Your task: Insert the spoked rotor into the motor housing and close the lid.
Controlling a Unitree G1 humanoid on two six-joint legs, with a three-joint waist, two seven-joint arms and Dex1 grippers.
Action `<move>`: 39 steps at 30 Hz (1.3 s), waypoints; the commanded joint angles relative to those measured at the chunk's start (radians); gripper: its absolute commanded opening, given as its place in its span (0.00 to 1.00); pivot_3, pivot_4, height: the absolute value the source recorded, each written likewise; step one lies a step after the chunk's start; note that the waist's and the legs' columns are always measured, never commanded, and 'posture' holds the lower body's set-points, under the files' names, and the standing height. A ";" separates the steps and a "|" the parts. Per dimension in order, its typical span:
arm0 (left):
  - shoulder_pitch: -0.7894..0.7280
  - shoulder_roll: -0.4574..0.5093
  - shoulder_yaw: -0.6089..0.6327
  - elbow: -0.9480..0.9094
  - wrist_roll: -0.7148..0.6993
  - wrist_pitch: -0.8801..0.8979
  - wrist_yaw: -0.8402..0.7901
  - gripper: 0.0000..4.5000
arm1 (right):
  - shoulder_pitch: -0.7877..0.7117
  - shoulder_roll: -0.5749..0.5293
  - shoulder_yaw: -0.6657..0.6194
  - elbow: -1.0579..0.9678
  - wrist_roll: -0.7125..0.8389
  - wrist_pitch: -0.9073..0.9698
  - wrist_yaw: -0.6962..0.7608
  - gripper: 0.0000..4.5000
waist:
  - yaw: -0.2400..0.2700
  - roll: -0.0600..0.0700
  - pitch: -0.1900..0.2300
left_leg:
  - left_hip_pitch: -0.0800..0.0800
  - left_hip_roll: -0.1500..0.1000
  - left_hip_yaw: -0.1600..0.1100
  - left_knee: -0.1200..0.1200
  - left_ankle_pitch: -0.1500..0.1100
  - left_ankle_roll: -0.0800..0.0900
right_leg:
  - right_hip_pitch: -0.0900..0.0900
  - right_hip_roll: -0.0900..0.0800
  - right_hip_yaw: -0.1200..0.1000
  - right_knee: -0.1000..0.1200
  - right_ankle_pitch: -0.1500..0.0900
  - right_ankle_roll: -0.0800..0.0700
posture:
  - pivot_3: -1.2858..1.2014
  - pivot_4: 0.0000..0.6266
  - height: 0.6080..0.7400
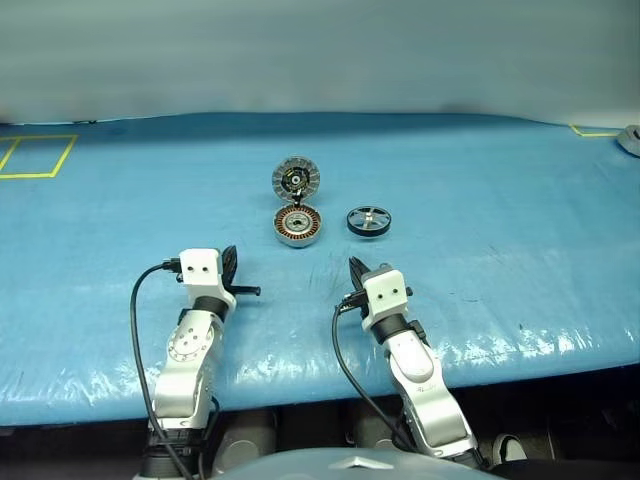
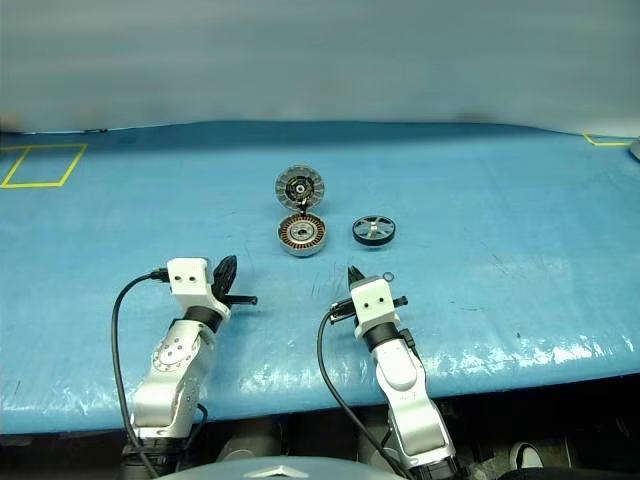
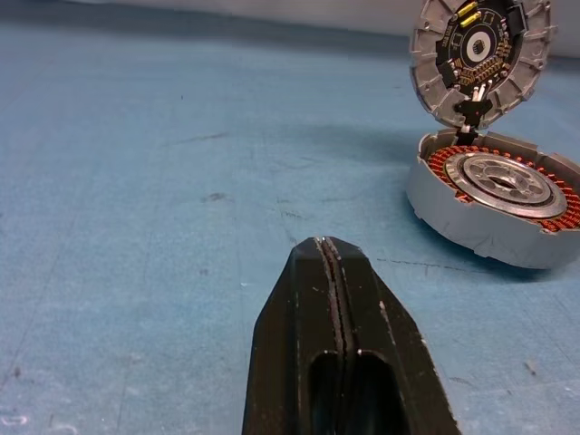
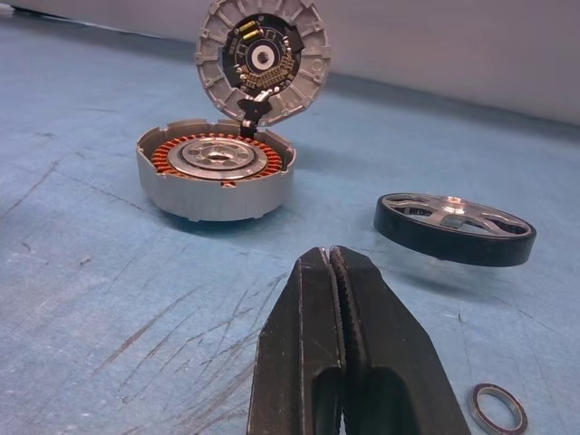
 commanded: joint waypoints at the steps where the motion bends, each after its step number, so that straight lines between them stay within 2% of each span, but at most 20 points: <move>1: -0.002 0.033 -0.033 -0.005 0.074 -0.072 -0.002 0.00 | -0.008 0.019 -0.021 -0.025 0.010 0.003 -0.024 0.01 | 0.000 0.000 0.000 | 0.000 0.000 0.000 0.000 0.000 0.000 | 0.000 0.000 0.000 0.000 0.000 0.000 | 0.52 0.24 1.00; 14: -0.004 0.064 -0.003 -0.016 0.006 -0.018 -0.085 0.00 | -0.016 0.014 -0.060 -0.078 -0.023 0.065 -0.067 0.01 | -0.001 0.000 0.000 | 0.000 0.000 0.000 0.000 0.000 0.000 | 0.000 0.000 0.000 0.000 0.000 0.000 | 0.52 0.24 1.00; 16: -0.013 0.069 0.008 -0.030 0.010 0.000 -0.075 0.00 | -0.020 0.025 -0.084 -0.119 0.011 0.139 -0.055 0.01 | -0.001 0.000 0.000 | 0.000 0.000 0.000 0.000 0.000 0.000 | 0.000 0.000 0.000 0.000 0.000 0.000 | 0.52 0.24 1.00; 19: -0.026 0.082 0.023 -0.051 -0.074 0.020 -0.145 0.00 | -0.046 0.038 -0.141 -0.187 0.051 0.253 -0.057 0.01 | 0.000 0.000 0.000 | 0.000 0.000 0.000 0.000 0.000 0.000 | 0.000 0.000 0.000 0.001 0.000 0.000 | 0.52 0.24 1.00; 24: -0.063 0.183 -0.011 -0.080 -0.115 0.154 -0.268 0.00 | -0.078 -0.099 -0.185 -0.303 0.188 0.505 0.145 0.01 | -0.002 0.000 0.000 | 0.000 0.000 0.000 0.001 0.000 0.000 | 0.000 0.000 -0.001 0.000 0.000 0.000 | 0.52 0.24 1.00; 27: -0.082 0.244 -0.037 -0.102 -0.126 0.215 -0.331 0.12 | -0.066 -0.181 -0.209 -0.357 0.244 0.608 0.213 0.00 | -0.002 0.001 0.000 | 0.000 0.000 0.000 0.000 0.000 0.000 | 0.000 0.000 -0.001 0.000 0.000 0.000 | 0.52 0.24 1.00; 29: -0.087 0.292 -0.064 -0.115 -0.110 0.237 -0.372 0.29 | -0.055 -0.226 -0.220 -0.391 0.274 0.656 0.247 0.09 | -0.002 0.001 0.000 | 0.000 0.000 0.000 0.000 0.000 0.001 | 0.000 0.000 -0.001 0.001 0.000 0.001 | 0.52 0.24 1.00; 31: -0.089 0.325 -0.080 -0.119 -0.096 0.245 -0.394 0.43 | -0.046 -0.265 -0.222 -0.417 0.291 0.687 0.270 0.21 | -0.004 0.001 0.000 | 0.000 0.000 0.000 -0.001 0.000 0.001 | 0.000 0.001 -0.001 0.001 0.001 0.001 | 0.52 0.24 1.00; 38: -0.084 0.351 -0.085 -0.125 -0.110 0.276 -0.436 0.96 | -0.045 -0.310 -0.219 -0.448 0.316 0.737 0.284 0.73 | -0.002 0.001 0.001 | 0.000 0.000 0.000 0.000 0.000 0.000 | 0.000 0.000 -0.001 0.001 0.000 0.001 | 0.52 0.24 1.00; 39: -0.083 0.351 -0.086 -0.125 -0.110 0.279 -0.438 1.00 | -0.045 -0.311 -0.215 -0.449 0.316 0.739 0.282 0.80 | -0.002 0.001 0.001 | 0.000 0.000 0.000 0.000 0.000 0.000 | 0.000 0.000 -0.001 0.000 0.000 0.001 | 0.52 0.24 1.00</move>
